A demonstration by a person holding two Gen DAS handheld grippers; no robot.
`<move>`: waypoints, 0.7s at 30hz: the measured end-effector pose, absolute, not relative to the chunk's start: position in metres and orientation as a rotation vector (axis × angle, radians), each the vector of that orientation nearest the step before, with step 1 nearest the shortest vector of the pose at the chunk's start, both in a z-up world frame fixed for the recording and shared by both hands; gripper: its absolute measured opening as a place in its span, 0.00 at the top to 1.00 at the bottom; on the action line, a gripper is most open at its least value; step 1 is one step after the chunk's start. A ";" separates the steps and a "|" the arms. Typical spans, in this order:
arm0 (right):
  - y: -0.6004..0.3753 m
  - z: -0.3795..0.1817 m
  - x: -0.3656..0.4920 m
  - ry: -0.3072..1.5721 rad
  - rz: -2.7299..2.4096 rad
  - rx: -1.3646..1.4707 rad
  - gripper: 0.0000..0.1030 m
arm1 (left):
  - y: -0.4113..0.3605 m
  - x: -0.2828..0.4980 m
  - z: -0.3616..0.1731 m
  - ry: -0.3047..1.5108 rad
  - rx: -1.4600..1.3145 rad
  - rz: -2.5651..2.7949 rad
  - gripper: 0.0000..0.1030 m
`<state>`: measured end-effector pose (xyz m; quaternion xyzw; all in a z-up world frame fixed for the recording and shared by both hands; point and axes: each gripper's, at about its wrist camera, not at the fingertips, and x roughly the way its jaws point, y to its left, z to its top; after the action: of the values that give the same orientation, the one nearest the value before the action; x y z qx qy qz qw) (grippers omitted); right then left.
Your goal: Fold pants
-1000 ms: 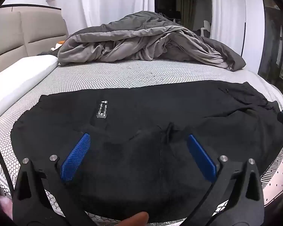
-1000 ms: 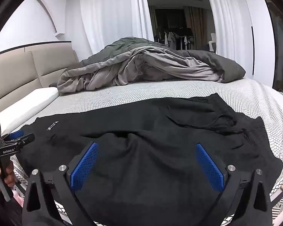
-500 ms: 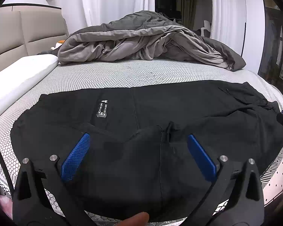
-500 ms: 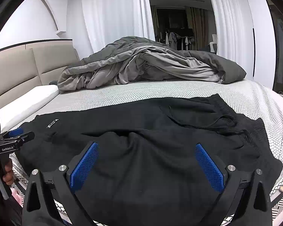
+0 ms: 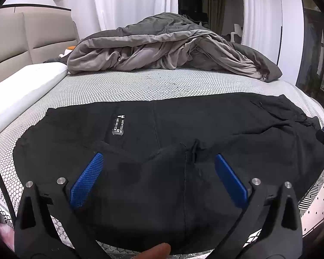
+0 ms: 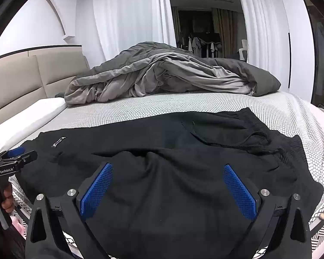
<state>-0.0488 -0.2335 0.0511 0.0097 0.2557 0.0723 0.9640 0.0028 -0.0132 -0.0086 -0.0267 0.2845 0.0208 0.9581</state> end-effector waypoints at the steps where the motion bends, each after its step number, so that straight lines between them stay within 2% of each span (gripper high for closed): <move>1: -0.234 0.051 -0.049 0.517 0.145 0.020 0.00 | -0.013 0.003 -0.008 0.577 -0.055 0.041 0.01; 21: -0.233 0.052 -0.048 0.521 0.145 0.020 0.00 | -0.013 0.002 -0.008 0.576 -0.053 0.045 0.01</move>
<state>-0.0485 -0.2335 0.0519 0.0099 0.2574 0.0717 0.9636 0.0019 -0.0127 -0.0076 -0.0264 0.2838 0.0224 0.9583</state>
